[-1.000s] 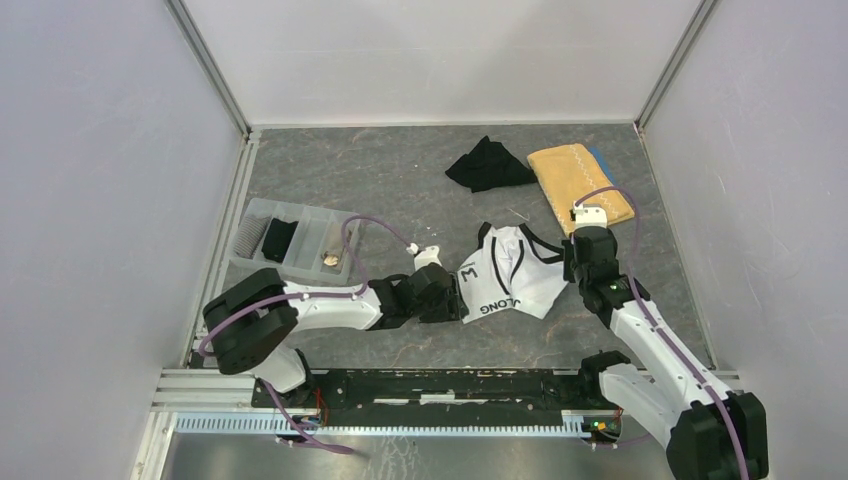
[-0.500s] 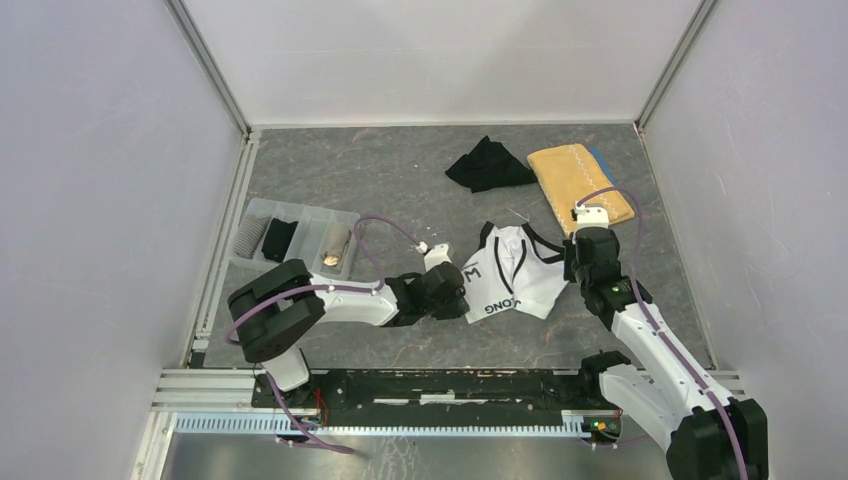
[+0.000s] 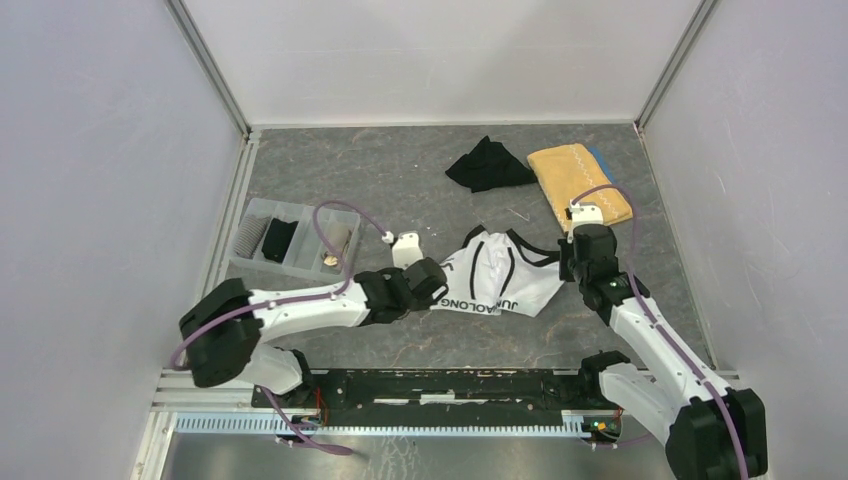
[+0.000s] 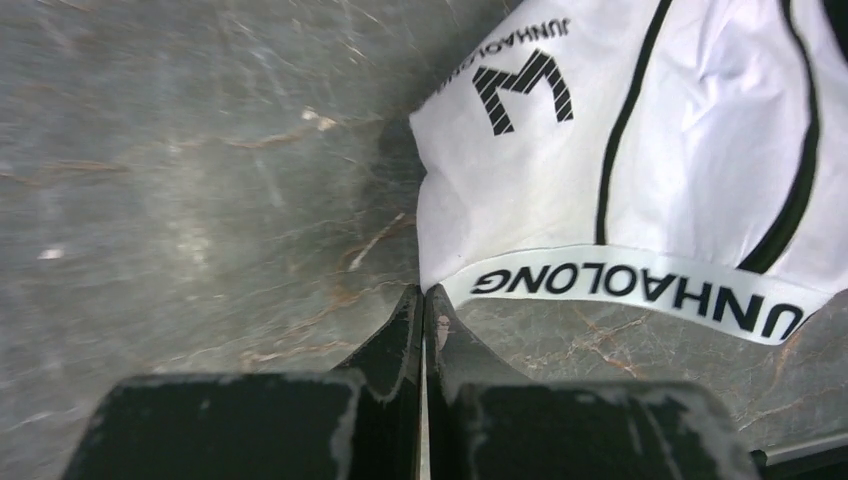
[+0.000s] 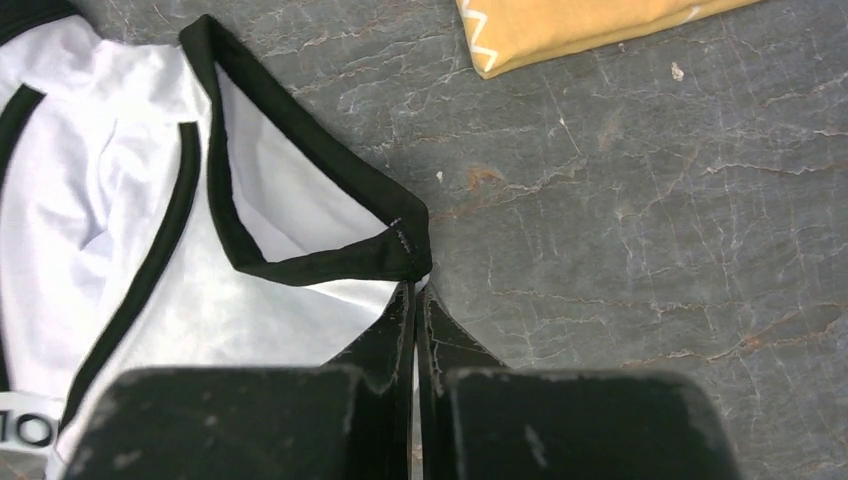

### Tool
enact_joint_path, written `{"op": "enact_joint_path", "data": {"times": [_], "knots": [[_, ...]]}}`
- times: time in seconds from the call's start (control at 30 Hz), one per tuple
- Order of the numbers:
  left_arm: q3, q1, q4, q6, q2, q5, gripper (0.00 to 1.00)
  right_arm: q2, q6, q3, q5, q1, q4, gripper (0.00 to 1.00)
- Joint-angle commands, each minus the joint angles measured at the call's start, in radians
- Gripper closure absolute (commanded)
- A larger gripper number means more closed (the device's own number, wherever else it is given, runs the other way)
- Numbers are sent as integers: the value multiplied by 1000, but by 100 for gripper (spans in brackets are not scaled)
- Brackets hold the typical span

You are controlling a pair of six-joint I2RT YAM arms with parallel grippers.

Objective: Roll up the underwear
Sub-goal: Flatten out the underwear at the center of the board.

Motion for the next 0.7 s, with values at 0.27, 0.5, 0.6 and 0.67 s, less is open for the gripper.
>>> {"op": "enact_joint_path", "data": {"times": [0.27, 0.5, 0.6, 0.67], "knots": [[-53, 25, -194, 54, -221, -159, 98, 220, -61, 153, -97, -2, 3, 81], [-69, 25, -187, 43, -204, -137, 98, 82, 40, 13, -274, -3, 5, 42], [-82, 26, -171, 43, -205, -129, 98, 41, 86, -26, -378, -2, -43, 39], [-85, 25, -167, 45, -204, -124, 98, -2, 120, -68, -424, -3, -55, 38]]}}
